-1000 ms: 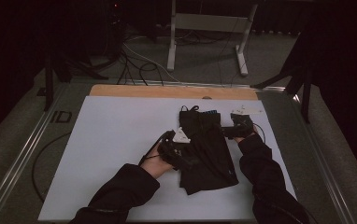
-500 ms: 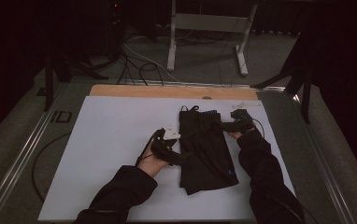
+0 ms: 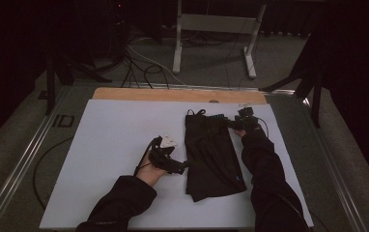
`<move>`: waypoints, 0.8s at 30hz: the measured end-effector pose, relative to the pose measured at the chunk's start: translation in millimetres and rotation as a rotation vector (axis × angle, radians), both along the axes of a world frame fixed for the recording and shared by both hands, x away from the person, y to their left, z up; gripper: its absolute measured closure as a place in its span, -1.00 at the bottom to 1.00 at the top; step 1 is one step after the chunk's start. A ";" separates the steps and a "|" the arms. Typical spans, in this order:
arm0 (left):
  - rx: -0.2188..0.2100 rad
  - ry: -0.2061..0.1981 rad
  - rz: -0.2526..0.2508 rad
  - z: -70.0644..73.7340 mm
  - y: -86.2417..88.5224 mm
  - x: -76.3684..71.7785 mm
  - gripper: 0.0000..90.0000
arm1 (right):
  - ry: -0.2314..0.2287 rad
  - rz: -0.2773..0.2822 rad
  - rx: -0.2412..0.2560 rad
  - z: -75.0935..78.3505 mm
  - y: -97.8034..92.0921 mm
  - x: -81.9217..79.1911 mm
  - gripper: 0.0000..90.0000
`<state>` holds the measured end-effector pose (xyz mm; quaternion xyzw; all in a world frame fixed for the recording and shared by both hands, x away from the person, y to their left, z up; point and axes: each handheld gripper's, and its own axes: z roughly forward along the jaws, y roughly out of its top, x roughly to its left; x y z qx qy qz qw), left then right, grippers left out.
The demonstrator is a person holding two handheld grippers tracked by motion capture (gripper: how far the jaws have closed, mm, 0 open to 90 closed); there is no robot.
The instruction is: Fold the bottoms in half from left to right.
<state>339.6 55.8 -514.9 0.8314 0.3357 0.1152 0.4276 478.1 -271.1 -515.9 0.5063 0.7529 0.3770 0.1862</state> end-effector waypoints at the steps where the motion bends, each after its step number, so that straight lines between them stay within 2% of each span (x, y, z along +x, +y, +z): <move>1: 0.001 0.000 -0.002 0.0 0.4 0.0 -0.98 | 0.010 0.000 0.006 -2.2 1.9 1.4 -0.12; 3: 0.003 -0.001 -0.002 0.0 0.5 0.0 -0.98 | 0.015 0.007 0.007 -4.4 3.1 2.7 -0.11; 4: 0.005 -0.002 -0.001 0.1 0.3 0.2 -0.98 | 0.019 0.009 0.007 -5.9 4.8 3.5 0.01; 6: 0.002 -0.002 -0.002 0.4 0.2 0.1 -0.98 | 0.033 0.036 0.002 -8.8 9.3 5.0 0.40; 8: -0.002 -0.003 -0.002 0.6 0.2 0.0 -0.98 | -0.001 0.065 -0.061 -8.1 13.8 3.6 0.70; 9: -0.003 -0.003 -0.001 0.5 0.3 0.1 -0.98 | -0.013 0.062 -0.073 -6.7 14.7 3.2 0.93; 10: -0.003 -0.003 -0.001 0.3 0.4 0.1 -0.98 | -0.027 0.063 -0.075 -4.7 14.4 3.0 1.00; 12: -0.003 -0.002 0.000 0.0 0.7 0.3 -0.98 | -0.039 0.050 -0.058 -0.4 14.7 3.9 1.00; 16: -0.012 -0.001 0.002 -0.1 1.1 0.4 -0.98 | -0.048 0.048 -0.064 6.0 17.1 5.8 1.00; 17: -0.010 -0.001 0.002 -0.1 1.1 0.3 -0.98 | -0.053 0.022 -0.078 6.8 17.5 6.7 0.99; 18: -0.006 -0.002 0.002 -0.2 1.2 0.3 -0.98 | -0.053 0.019 -0.080 6.4 16.9 7.0 0.88; 19: -0.008 -0.001 0.001 -0.3 1.3 0.2 -0.98 | -0.038 0.018 -0.052 4.9 16.2 8.3 0.45; 20: -0.006 -0.001 0.001 -0.4 1.5 0.2 -0.98 | -0.015 0.017 -0.045 2.5 16.5 10.2 0.34; 21: -0.006 -0.001 0.001 -0.4 1.5 0.2 -0.98 | -0.015 0.017 -0.045 2.5 16.5 10.2 0.34; 22: -0.006 -0.002 0.002 0.0 2.1 0.2 -0.98 | -0.020 0.009 -0.070 0.6 17.0 9.9 0.35; 23: -0.006 -0.003 0.002 0.2 2.5 0.2 -0.98 | 0.003 -0.004 -0.060 -3.4 17.5 11.0 0.23; 24: -0.005 -0.003 0.002 0.3 2.6 0.3 -0.98 | 0.016 -0.006 -0.052 -5.0 17.4 12.0 0.23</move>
